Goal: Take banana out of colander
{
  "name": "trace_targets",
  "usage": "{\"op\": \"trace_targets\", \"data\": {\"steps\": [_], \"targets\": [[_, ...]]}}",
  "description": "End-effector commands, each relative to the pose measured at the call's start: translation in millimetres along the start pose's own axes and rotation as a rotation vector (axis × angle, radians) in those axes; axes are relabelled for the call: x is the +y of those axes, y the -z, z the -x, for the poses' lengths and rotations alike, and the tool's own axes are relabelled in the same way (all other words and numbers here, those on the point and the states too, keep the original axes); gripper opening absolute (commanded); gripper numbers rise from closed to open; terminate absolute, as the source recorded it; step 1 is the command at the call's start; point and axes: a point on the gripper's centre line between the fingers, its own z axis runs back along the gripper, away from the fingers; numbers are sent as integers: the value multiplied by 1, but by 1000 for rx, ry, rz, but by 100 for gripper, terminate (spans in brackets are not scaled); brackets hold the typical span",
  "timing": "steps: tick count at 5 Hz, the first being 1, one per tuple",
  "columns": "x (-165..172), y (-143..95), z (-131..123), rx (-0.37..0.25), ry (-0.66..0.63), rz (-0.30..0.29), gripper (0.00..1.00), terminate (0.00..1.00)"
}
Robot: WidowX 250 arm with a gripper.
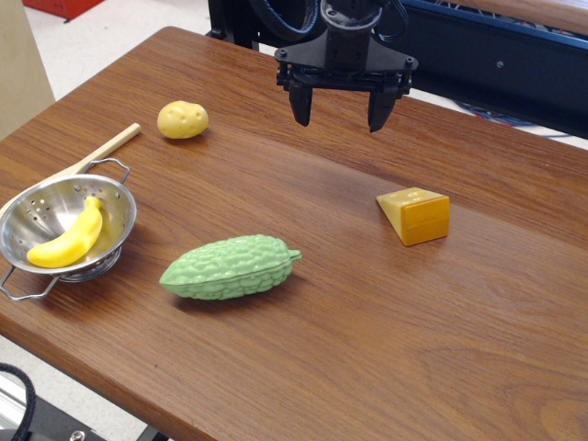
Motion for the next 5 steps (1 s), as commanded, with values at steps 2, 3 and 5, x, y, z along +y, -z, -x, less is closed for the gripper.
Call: {"op": "trace_targets", "data": {"steps": [2,3,5], "targets": [[30,-15,8,-22,47,-10,100,0],[64,-28,16,-31,156,20,100,0],[146,-39,35,7,264,27,100,0]]}}
